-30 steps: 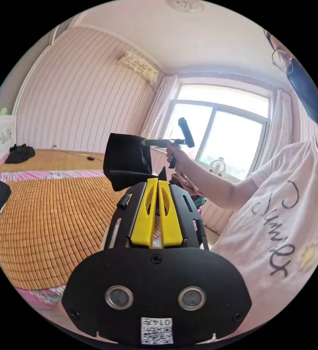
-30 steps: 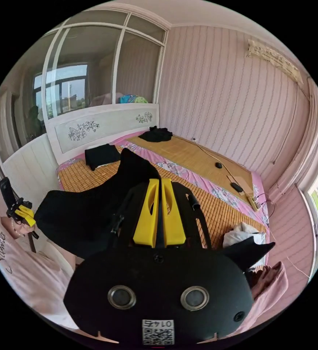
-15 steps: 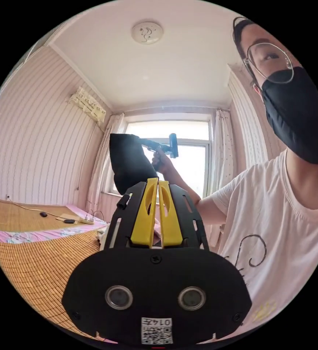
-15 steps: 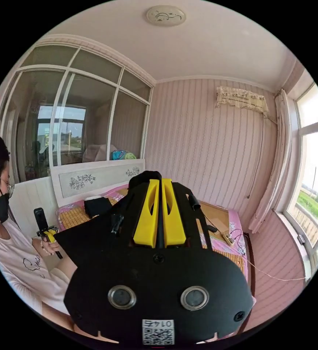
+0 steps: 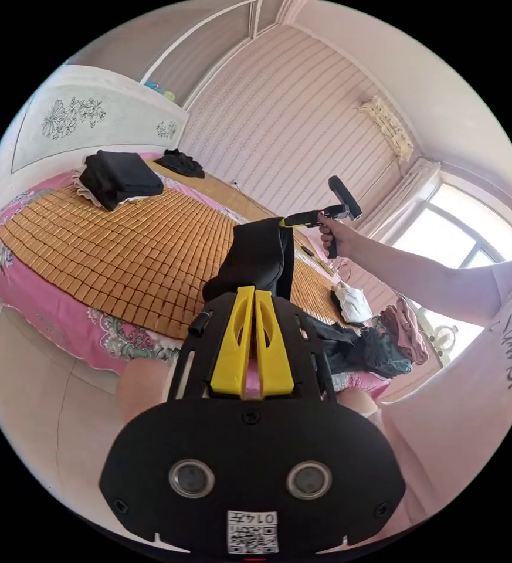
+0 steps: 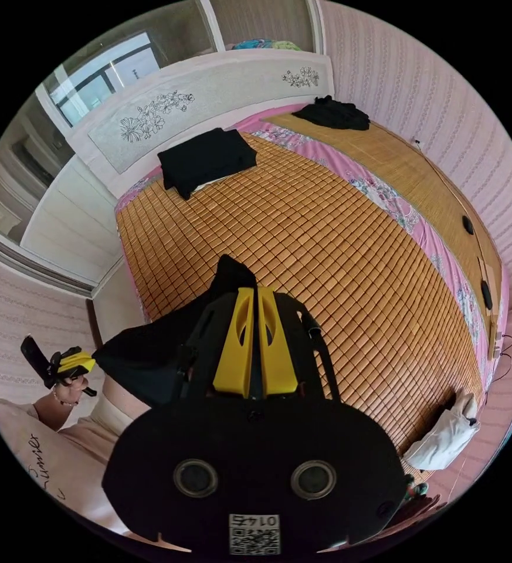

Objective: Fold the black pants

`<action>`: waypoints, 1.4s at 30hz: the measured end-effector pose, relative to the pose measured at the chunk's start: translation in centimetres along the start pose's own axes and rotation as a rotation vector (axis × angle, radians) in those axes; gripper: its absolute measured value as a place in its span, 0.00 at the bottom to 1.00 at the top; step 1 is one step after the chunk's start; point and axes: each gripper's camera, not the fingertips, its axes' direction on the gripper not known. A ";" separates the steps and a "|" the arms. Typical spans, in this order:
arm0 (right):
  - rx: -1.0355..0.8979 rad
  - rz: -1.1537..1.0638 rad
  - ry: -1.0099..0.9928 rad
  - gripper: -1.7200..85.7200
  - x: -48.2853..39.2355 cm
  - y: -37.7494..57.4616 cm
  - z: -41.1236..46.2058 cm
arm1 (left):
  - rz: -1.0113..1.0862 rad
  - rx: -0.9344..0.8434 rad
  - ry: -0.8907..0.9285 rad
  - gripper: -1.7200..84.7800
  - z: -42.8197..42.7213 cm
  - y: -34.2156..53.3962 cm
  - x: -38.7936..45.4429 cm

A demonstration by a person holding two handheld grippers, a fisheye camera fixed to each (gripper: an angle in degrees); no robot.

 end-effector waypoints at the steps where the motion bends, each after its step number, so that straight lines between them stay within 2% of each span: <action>1: 0.004 -0.031 -0.017 0.01 -0.9 -1.7 1.1 | -0.013 0.022 -0.013 0.01 -0.5 -0.5 -0.7; 3: 0.037 -0.067 -0.042 0.02 -2.5 -5.1 1.5 | -0.050 0.114 -0.091 0.01 -3.0 -3.0 -3.6; 6: 0.075 -0.141 -0.116 0.04 -6.0 -11.5 1.7 | -0.113 0.122 -0.289 0.01 -4.9 -6.4 -8.1; 8: 0.049 -0.126 -0.144 0.12 -7.7 -14.7 3.1 | -0.186 0.092 -0.385 0.01 -5.0 -7.2 -11.5; 11: 0.026 -0.150 -0.164 0.16 -8.3 -13.7 5.4 | -0.246 0.085 -0.529 0.04 -5.4 -6.4 -15.1; 13: 0.026 -0.190 -0.122 0.16 -7.7 -10.5 6.8 | -0.263 0.074 -0.551 0.06 -5.3 -5.3 -15.9; 18: -0.084 -0.190 0.060 0.15 -2.2 5.2 11.2 | -0.219 -0.033 -0.368 0.06 -0.7 -1.5 -14.9; 23: -0.280 0.081 0.198 0.15 4.7 26.0 13.2 | -0.024 -0.228 -0.162 0.06 8.5 -0.2 -9.6; 26: -0.317 0.228 0.196 0.16 6.2 34.8 13.1 | 0.105 -0.361 -0.057 0.07 15.0 0.3 -5.0; 33: -0.310 0.363 0.222 0.17 7.6 43.2 15.5 | 0.443 -0.614 0.092 0.08 28.3 3.4 7.6; 36: -0.302 0.424 0.171 0.13 9.1 45.2 15.8 | 0.538 -0.681 0.093 0.09 32.1 4.4 11.4; 38: -0.246 0.437 0.141 0.03 10.1 47.2 14.0 | 0.551 -0.677 0.109 0.09 33.1 4.4 12.7; 42: -0.101 0.423 0.150 0.02 11.9 49.3 7.6 | 0.606 -0.631 0.104 0.09 33.7 4.1 14.6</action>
